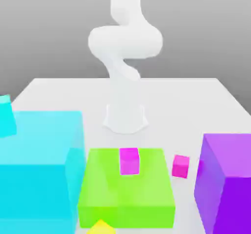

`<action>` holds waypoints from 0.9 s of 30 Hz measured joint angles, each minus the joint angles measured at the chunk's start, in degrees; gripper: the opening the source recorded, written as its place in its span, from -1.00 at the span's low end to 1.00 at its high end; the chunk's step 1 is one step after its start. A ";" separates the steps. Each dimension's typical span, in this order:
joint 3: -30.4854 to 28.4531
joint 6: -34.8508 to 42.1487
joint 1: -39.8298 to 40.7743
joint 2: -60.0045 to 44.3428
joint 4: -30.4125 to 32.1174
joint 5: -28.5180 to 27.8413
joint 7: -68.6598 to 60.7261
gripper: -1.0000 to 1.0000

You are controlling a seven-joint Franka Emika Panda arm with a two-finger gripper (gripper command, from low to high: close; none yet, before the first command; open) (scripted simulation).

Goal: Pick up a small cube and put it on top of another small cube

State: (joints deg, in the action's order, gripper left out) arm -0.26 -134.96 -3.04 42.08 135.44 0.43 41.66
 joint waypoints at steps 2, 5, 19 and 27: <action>-0.18 -3.08 -2.91 -3.71 3.46 0.41 -4.07 0.00; -0.35 -7.56 -7.19 -9.16 8.52 0.93 -10.00 0.00; 3.53 -32.37 -24.97 -40.54 32.25 0.22 -37.50 0.00; 0.62 -44.68 -27.51 -55.75 30.49 -1.86 -37.02 -1.00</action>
State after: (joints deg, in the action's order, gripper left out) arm 0.36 -179.65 -30.55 -13.68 165.93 -1.43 4.64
